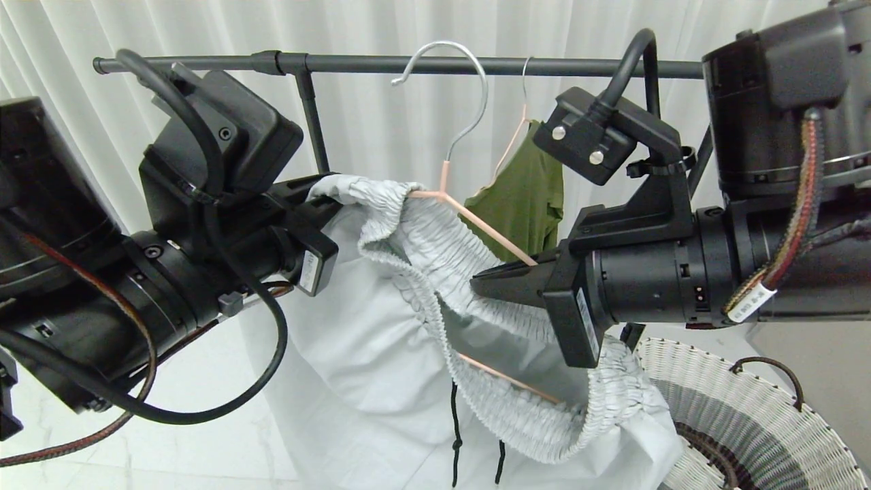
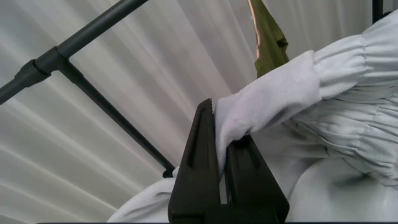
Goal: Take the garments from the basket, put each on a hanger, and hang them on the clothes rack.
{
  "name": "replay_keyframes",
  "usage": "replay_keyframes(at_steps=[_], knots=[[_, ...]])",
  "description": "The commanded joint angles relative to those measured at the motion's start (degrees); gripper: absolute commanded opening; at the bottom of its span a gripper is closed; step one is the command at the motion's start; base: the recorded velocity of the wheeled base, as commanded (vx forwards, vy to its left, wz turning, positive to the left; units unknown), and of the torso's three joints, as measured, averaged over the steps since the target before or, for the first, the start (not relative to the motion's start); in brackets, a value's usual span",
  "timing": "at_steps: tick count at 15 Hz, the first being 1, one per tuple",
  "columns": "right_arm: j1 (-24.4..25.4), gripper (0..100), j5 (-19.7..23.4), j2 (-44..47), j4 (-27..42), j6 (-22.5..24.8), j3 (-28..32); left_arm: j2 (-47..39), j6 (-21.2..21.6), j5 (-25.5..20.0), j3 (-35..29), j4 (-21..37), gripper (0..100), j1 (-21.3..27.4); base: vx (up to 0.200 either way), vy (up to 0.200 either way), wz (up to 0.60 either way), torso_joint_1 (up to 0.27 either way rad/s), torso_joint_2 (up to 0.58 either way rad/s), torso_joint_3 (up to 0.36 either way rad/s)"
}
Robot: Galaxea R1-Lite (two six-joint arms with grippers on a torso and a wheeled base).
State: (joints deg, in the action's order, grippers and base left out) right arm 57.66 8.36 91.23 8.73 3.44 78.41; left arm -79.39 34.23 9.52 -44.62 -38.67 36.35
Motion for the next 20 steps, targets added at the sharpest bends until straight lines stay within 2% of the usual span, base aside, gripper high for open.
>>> replay_keyframes(at_steps=[1, 4, 7, 10, 12, 14, 16, 18, 20], knots=[[-0.1, 0, 0.0, -0.3, -0.6, -0.4, 0.3, 0.1, 0.0, 0.1, 0.2, 0.2, 100, -0.1, 0.000, 0.000, 0.00, 0.000, 0.00, 0.000], [-0.1, 0, -0.6, -0.4, -5.2, -4.9, 0.2, 0.5, 0.0, 0.2, 1.1, 0.2, 100, -0.4, 0.000, 0.000, 0.00, 0.000, 0.00, 0.000], [-1.5, 0, -4.2, -0.9, -6.9, -6.1, 0.3, 1.2, -0.1, 0.2, 2.7, 0.2, 100, -1.5, 0.000, 0.000, 0.00, 0.000, 0.00, 0.000], [-3.3, 0, -4.3, -2.5, -7.1, -6.4, 0.2, 4.2, -0.6, 0.1, 6.1, 0.2, 100, -3.4, 0.000, 0.000, 0.00, 0.000, 0.00, 0.000], [-3.6, 0, -4.1, -3.9, -7.1, -6.2, 0.2, 6.2, -2.5, -0.5, 10.2, 0.2, 100, -5.6, 0.000, 0.000, 0.00, 0.000, 0.00, 0.000], [-3.3, 0, -3.6, -5.9, -6.8, -6.0, -0.3, 5.6, -7.3, -4.3, 13.6, 0.2, 100, -11.1, 0.000, 0.000, 0.00, 0.000, 0.00, 0.000], [-3.2, 0, -2.4, -7.7, -6.8, -5.8, -1.3, 3.2, -10.1, -11.7, 14.4, 0.2, 100, -16.1, 0.000, 0.000, 0.00, 0.000, 0.00, 0.000], [-2.6, 0, -0.7, -9.3, -6.6, -5.8, -2.7, 0.0, -10.1, -17.5, 14.3, 0.2, 100, -20.4, 0.000, 0.000, 0.00, 0.000, 0.00, 0.000], [-1.0, 0, -0.6, -10.2, -6.6, -5.8, -4.1, -2.5, -10.2, -20.2, 14.2, 0.2, 100, -22.2, 0.000, 0.000, 0.00, 0.000, 0.00, 0.000]])
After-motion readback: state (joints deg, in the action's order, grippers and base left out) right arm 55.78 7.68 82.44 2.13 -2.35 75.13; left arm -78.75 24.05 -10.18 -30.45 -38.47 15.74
